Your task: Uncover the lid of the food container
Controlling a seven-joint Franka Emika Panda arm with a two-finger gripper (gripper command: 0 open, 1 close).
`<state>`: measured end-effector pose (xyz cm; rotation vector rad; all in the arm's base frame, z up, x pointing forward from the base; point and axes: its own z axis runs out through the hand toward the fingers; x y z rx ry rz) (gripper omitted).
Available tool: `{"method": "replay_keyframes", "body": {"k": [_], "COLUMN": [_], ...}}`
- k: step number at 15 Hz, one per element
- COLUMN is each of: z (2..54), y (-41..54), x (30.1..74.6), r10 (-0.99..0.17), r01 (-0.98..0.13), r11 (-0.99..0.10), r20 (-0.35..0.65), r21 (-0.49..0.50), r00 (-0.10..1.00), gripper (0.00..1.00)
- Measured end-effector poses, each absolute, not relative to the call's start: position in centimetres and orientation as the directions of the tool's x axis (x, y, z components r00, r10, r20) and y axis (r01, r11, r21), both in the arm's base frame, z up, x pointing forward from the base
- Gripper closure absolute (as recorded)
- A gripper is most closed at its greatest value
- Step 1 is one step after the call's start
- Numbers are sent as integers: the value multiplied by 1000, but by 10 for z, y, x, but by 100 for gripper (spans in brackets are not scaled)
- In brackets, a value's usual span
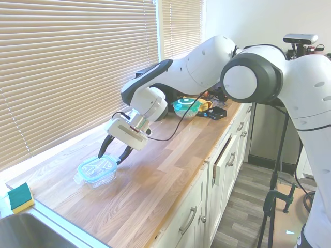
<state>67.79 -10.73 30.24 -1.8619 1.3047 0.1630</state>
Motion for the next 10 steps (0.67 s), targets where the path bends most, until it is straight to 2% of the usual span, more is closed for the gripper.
{"method": "replay_keyframes", "body": {"k": [10], "z": [290], "y": [-112], "x": [673], "r10": [-680], "r01": [-827], "r11": [-86], "r20": [-574], "r21": [-556], "r00": [457], "gripper": [100]}}
